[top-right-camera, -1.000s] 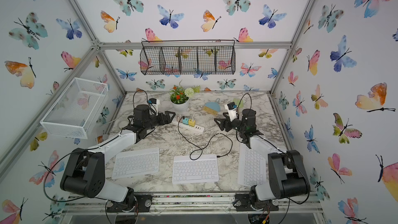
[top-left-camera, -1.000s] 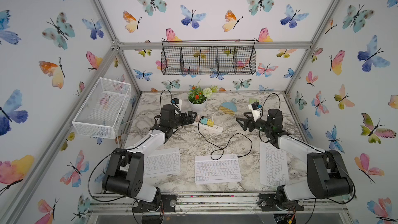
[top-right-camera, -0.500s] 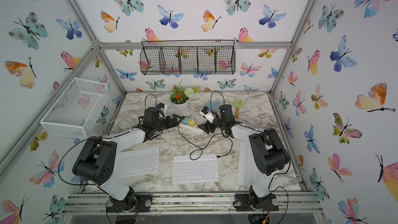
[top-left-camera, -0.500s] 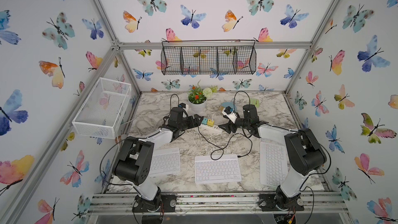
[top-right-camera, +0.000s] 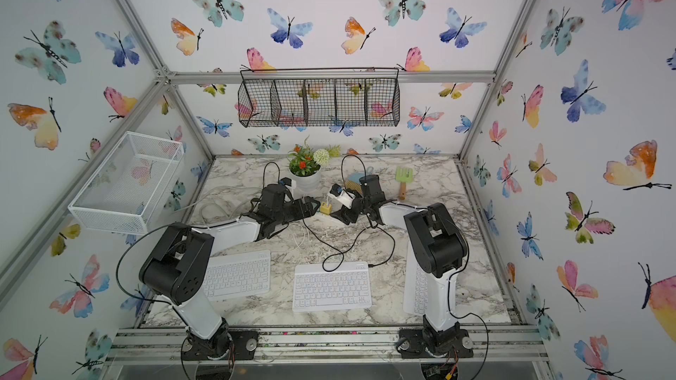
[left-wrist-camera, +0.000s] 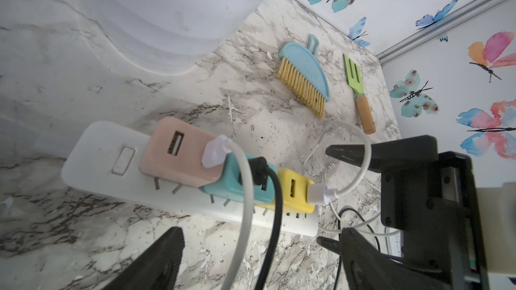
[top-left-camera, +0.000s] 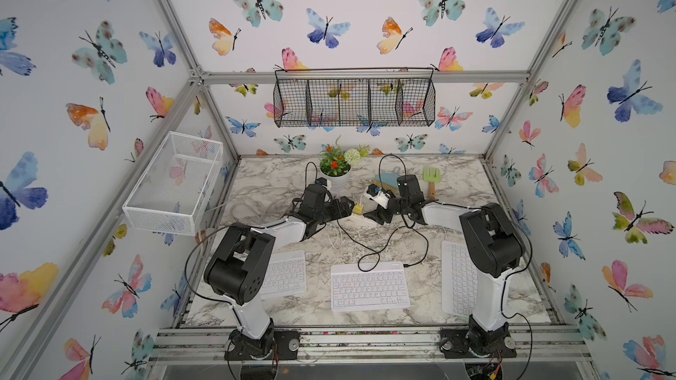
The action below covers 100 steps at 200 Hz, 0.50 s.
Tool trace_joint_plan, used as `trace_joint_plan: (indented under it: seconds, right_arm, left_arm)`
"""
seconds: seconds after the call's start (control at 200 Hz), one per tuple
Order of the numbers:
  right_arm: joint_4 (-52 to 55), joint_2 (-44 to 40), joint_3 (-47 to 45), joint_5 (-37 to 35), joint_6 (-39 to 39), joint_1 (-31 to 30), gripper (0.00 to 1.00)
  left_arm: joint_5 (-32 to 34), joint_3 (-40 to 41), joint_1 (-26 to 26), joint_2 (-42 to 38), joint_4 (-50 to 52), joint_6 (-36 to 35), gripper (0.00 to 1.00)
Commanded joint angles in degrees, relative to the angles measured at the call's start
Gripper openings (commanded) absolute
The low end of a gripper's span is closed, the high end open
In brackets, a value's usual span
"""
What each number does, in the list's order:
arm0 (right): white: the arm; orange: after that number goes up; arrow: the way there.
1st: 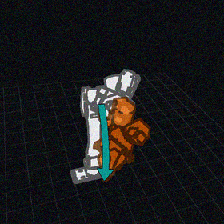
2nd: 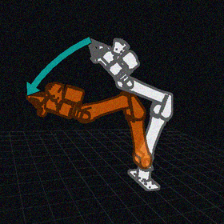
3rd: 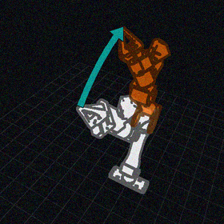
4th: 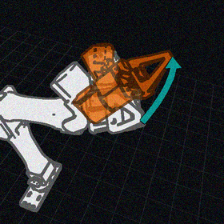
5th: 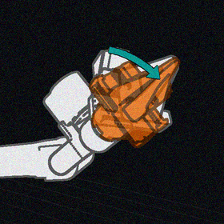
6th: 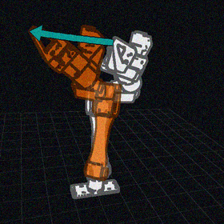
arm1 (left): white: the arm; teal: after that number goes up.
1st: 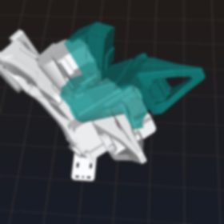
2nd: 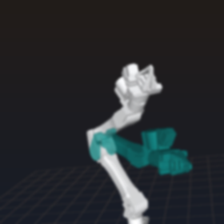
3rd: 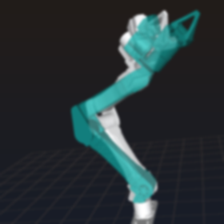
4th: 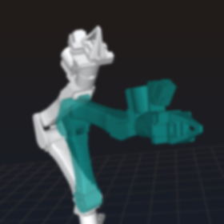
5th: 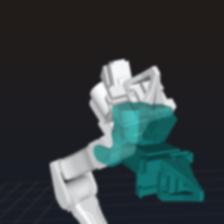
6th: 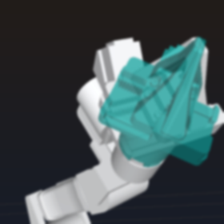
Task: Unplug the wireless keyboard
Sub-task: Remove the plug from the socket.
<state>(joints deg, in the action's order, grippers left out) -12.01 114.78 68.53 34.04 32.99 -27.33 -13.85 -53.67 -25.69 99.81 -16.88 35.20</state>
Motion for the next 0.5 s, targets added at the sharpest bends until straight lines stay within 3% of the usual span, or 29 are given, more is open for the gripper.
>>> trace_joint_plan:
  seconds: [0.0, 0.496]
  right_arm:
    - [1.98, 2.05, 2.15, -0.18, 1.53, -0.62, 0.74]
    - [4.41, 6.57, 6.16, 0.5, 1.2, -2.17, 0.66]
  left_arm:
    - [4.75, -1.21, -0.25, 1.39, -0.43, 1.93, 0.87]
    - [5.66, -3.02, -0.77, 5.6, -0.08, 3.81, 0.77]
